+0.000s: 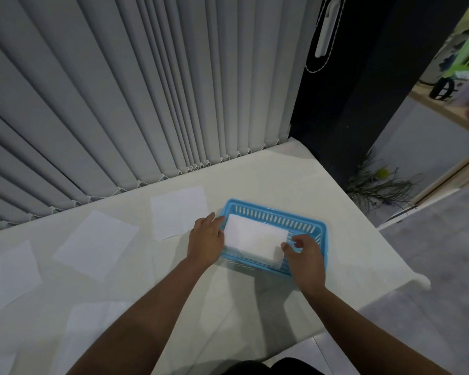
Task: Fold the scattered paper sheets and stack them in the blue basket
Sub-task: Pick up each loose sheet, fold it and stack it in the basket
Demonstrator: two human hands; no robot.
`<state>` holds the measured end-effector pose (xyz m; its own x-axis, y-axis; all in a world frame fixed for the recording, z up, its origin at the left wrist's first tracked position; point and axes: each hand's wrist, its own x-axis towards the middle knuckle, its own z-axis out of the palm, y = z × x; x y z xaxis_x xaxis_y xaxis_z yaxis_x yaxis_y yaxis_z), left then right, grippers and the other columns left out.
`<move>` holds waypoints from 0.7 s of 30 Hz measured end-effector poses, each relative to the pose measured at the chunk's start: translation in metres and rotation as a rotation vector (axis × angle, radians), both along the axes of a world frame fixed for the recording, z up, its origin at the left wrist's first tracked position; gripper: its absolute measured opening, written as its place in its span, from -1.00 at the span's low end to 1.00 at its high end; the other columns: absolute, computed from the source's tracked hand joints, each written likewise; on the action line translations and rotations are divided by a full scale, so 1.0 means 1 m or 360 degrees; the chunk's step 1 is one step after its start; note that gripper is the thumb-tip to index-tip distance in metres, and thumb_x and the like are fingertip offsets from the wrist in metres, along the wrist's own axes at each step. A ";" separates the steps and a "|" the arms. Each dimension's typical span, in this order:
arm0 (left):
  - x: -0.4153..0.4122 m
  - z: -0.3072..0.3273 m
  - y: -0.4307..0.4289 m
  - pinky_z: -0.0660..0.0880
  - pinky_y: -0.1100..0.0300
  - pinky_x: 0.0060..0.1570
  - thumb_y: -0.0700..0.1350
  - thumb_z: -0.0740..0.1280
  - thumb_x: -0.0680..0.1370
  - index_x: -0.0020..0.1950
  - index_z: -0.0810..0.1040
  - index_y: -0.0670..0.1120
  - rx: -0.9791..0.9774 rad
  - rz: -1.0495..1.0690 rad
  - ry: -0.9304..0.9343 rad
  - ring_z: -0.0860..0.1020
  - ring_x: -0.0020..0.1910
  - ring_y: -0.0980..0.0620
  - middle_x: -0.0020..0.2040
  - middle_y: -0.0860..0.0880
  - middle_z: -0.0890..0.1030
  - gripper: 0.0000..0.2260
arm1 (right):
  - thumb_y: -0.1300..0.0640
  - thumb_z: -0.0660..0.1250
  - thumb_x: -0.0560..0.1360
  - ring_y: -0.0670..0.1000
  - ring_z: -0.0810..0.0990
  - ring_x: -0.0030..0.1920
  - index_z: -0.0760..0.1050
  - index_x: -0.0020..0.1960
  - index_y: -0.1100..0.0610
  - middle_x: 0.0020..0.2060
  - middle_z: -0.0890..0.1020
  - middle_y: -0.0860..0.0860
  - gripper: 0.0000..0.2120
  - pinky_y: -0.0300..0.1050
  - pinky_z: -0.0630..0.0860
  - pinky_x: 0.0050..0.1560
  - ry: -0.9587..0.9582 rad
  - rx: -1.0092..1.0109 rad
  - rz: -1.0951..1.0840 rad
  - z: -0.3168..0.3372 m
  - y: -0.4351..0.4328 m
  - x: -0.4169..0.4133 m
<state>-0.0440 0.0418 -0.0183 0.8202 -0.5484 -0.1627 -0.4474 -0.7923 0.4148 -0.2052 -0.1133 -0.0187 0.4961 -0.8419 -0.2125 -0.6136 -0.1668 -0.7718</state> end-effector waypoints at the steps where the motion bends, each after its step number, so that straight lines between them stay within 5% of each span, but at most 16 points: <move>1: -0.002 -0.001 -0.001 0.23 0.04 0.40 -0.08 0.09 0.62 0.47 0.30 0.01 -0.0028 -0.0085 -0.0101 0.26 0.44 -0.08 0.52 -0.04 0.28 -0.60 | 0.05 0.35 0.50 0.05 0.55 0.12 0.53 0.13 0.06 0.11 0.58 0.01 -0.77 -0.08 0.43 0.11 0.0040 -0.0246 0.0144 -0.001 0.000 -0.002; 4: -0.009 -0.005 -0.004 0.02 0.01 0.51 0.06 -0.01 0.64 0.54 0.12 0.04 0.0146 -0.0429 -0.0195 0.10 0.54 -0.03 0.58 0.00 0.10 -0.55 | -0.09 0.15 0.57 0.11 0.31 0.44 0.35 0.40 0.02 0.44 0.36 0.01 -0.56 0.09 0.23 0.42 0.0361 -0.0718 0.0731 -0.006 0.002 -0.001; 7: -0.011 -0.015 -0.008 -0.19 -0.05 0.51 0.14 -0.10 0.64 0.57 -0.07 0.05 0.0406 -0.0589 -0.0125 -0.13 0.58 -0.01 0.60 0.01 -0.08 -0.49 | -0.34 -0.35 0.46 0.07 -0.04 0.56 -0.02 0.55 0.03 0.57 -0.01 0.00 -0.23 0.14 -0.12 0.51 0.0727 -0.0761 0.1109 -0.015 0.004 0.007; 9: -0.009 -0.021 -0.010 -0.26 -0.09 0.49 0.18 -0.15 0.63 0.57 -0.15 0.04 0.0490 -0.0626 -0.0128 -0.21 0.57 -0.02 0.59 0.00 -0.15 -0.46 | -0.35 -0.50 0.36 0.07 -0.15 0.56 -0.16 0.56 0.04 0.57 -0.12 0.00 -0.13 0.15 -0.22 0.49 0.0803 -0.0717 0.1162 -0.024 0.004 0.009; 16: -0.008 -0.028 -0.003 -0.29 -0.12 0.48 0.31 -0.40 0.43 0.56 -0.21 0.05 0.0476 -0.0714 -0.0222 -0.26 0.56 -0.04 0.59 0.00 -0.19 -0.28 | -0.35 -0.52 0.34 0.05 -0.22 0.56 -0.25 0.55 0.03 0.56 -0.18 -0.04 -0.14 0.18 -0.33 0.47 0.0838 -0.0714 0.1174 -0.031 -0.002 0.001; 21: -0.007 -0.023 0.005 -0.29 0.03 0.48 0.30 -0.35 0.46 0.57 -0.08 0.04 0.0248 -0.0475 -0.0221 -0.16 0.58 0.01 0.60 0.01 -0.10 -0.29 | -0.30 -0.36 0.46 0.10 0.10 0.54 0.15 0.52 0.04 0.53 0.21 0.01 -0.22 0.18 -0.18 0.49 0.0699 -0.0884 0.1015 -0.013 -0.003 0.006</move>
<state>-0.0506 0.0472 -0.0413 0.6477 -0.7446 -0.1616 -0.7122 -0.6670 0.2188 -0.1991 -0.1160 -0.0316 0.8677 -0.4770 -0.1401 -0.4967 -0.8437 -0.2036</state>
